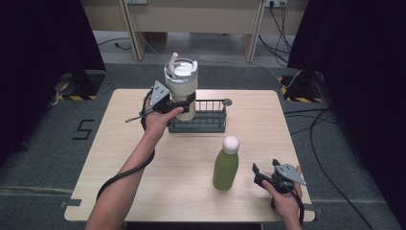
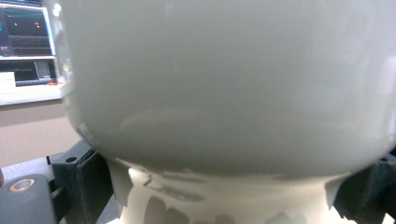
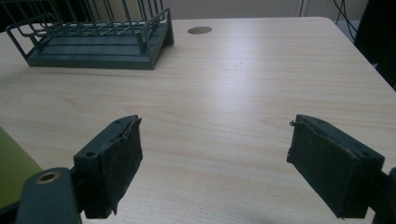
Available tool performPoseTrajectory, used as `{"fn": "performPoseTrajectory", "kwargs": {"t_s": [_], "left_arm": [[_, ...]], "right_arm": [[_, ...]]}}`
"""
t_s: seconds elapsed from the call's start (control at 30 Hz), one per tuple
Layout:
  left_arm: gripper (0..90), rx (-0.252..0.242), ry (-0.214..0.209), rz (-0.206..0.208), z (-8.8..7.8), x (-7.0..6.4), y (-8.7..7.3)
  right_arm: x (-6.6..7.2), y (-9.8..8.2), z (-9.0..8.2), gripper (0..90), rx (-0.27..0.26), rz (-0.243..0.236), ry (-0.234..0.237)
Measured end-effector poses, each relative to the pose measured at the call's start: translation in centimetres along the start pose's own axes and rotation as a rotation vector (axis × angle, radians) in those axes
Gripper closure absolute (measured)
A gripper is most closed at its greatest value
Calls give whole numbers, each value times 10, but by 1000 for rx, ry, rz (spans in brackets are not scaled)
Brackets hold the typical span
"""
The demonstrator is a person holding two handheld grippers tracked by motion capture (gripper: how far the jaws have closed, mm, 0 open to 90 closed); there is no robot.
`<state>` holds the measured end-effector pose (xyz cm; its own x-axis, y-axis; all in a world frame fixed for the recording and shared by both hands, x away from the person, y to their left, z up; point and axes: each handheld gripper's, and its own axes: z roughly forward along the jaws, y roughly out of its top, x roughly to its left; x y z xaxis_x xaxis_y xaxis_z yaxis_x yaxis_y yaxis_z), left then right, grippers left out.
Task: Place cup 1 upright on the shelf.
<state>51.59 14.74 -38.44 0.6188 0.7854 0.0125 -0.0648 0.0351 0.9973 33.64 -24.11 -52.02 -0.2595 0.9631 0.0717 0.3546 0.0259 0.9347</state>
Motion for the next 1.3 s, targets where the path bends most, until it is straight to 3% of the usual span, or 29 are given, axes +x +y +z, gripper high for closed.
{"fn": "performPoseTrajectory", "kwargs": {"t_s": [0.97, 1.3], "left_arm": [[87, 19, 39, -13, 20, 13, -3], [87, 30, 52, 7, 25, 15, -4]], "right_arm": [[-1, 0, 0, 171, -2, 4, -1], [0, 0, 0, 171, 0, 3, 2]]}}
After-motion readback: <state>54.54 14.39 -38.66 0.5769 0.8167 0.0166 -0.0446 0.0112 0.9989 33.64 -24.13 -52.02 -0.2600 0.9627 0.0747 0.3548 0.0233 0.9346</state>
